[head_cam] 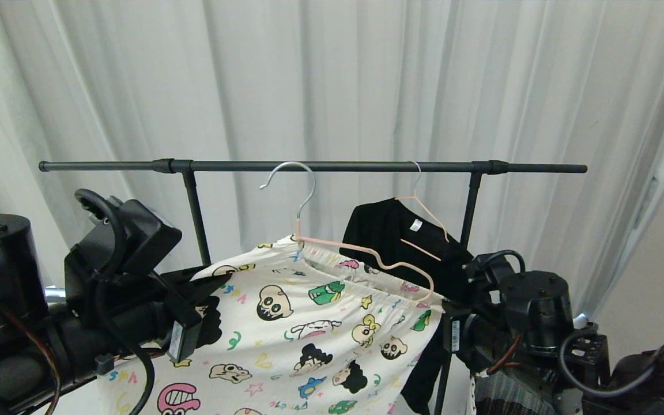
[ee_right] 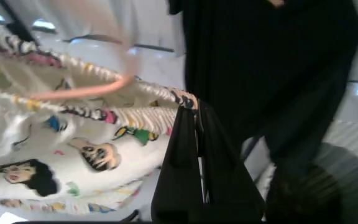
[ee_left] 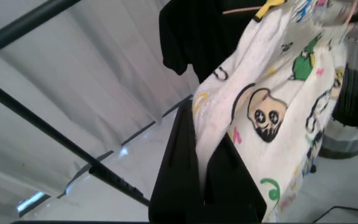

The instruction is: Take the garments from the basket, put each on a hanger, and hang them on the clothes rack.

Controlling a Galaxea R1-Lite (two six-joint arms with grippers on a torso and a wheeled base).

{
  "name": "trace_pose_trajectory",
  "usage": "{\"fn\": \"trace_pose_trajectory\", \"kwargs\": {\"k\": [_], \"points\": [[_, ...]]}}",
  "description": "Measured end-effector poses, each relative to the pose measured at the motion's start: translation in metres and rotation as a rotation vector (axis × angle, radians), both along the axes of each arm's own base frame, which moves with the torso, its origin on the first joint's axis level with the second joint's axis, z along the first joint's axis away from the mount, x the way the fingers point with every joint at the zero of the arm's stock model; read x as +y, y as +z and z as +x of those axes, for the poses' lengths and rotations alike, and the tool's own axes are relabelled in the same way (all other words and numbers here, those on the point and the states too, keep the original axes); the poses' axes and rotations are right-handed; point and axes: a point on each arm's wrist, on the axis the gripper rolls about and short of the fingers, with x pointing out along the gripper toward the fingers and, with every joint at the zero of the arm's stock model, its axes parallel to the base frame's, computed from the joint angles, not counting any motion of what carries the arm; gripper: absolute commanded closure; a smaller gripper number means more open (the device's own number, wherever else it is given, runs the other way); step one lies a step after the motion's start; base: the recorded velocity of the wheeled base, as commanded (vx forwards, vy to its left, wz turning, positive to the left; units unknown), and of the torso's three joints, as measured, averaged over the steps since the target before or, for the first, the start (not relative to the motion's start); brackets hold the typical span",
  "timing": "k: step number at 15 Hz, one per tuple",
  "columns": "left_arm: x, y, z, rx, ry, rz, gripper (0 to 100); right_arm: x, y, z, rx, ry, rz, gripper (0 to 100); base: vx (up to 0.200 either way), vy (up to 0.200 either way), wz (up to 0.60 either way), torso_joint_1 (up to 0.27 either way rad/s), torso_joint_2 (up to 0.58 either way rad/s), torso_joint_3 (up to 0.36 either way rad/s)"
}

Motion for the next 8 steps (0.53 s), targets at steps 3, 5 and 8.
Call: {"fn": "trace_pose_trajectory", "kwargs": {"k": [3,5,8], "points": [[0.003,-0.012,-0.004,0.028,0.0,0.032,100,-0.015,0.013,0.004,-0.03,0.017,0.006,100,0.0,0.0,0.0,0.0,0.0,0.0],[0.004,-0.024,-0.007,0.033,-0.025,0.111,100,-0.021,0.024,0.001,-0.046,0.051,-0.007,100,0.0,0.0,0.0,0.0,0.0,0.0],[0.004,-0.038,-0.005,0.076,-0.017,0.179,100,-0.028,0.042,-0.008,-0.07,0.111,-0.065,100,0.0,0.0,0.0,0.0,0.0,0.0]]}}
